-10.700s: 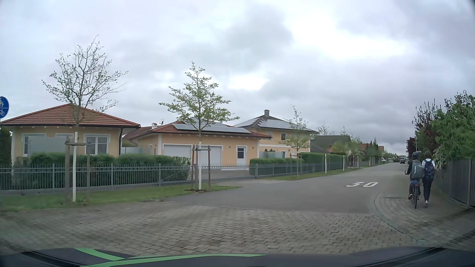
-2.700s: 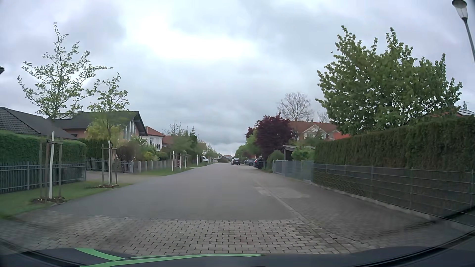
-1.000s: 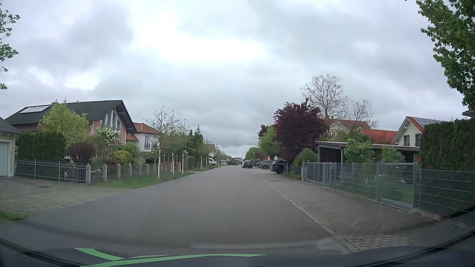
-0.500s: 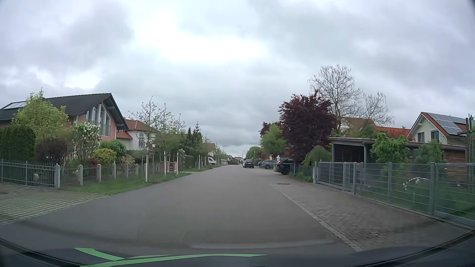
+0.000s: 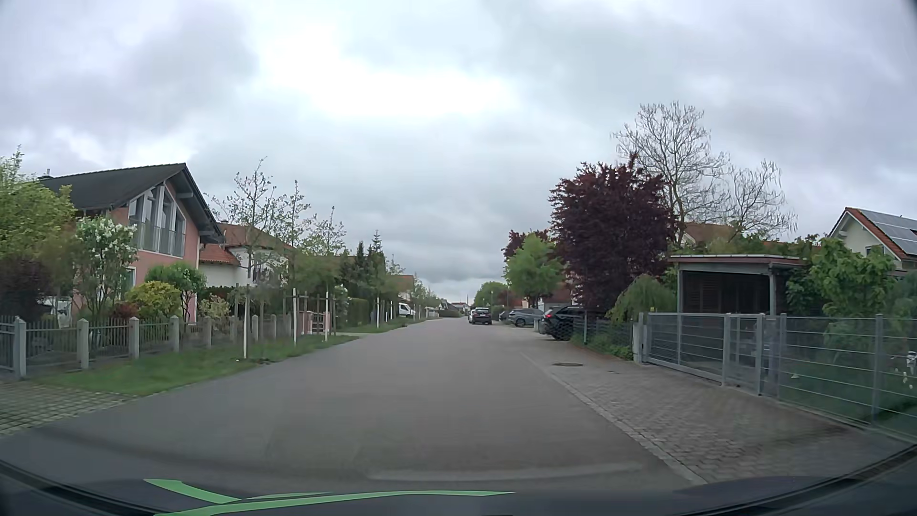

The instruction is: Follow the waypoints while adhering to traffic rules and regulations

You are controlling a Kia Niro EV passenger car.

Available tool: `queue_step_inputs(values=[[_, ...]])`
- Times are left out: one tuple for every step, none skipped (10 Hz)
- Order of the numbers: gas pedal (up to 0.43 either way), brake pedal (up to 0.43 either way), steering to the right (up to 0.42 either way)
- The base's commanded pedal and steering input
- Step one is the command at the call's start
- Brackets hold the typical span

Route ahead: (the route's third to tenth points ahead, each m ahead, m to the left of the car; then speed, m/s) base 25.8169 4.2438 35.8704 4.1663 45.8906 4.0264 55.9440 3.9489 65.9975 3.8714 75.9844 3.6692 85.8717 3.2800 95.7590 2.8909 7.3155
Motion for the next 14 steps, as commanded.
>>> queue_step_inputs(values=[[0.189,0.0,0.002],[0.189,0.0,0.002],[0.197,0.0,0.002],[0.197,0.0,0.004],[0.197,0.0,0.006],[0.197,0.0,0.008],[0.197,0.0,0.008],[0.197,0.0,0.007],[0.197,0.0,0.007],[0.197,0.0,0.008],[0.197,0.0,0.007],[0.197,0.0,0.007],[0.197,0.0,0.007],[0.189,0.0,0.007]])
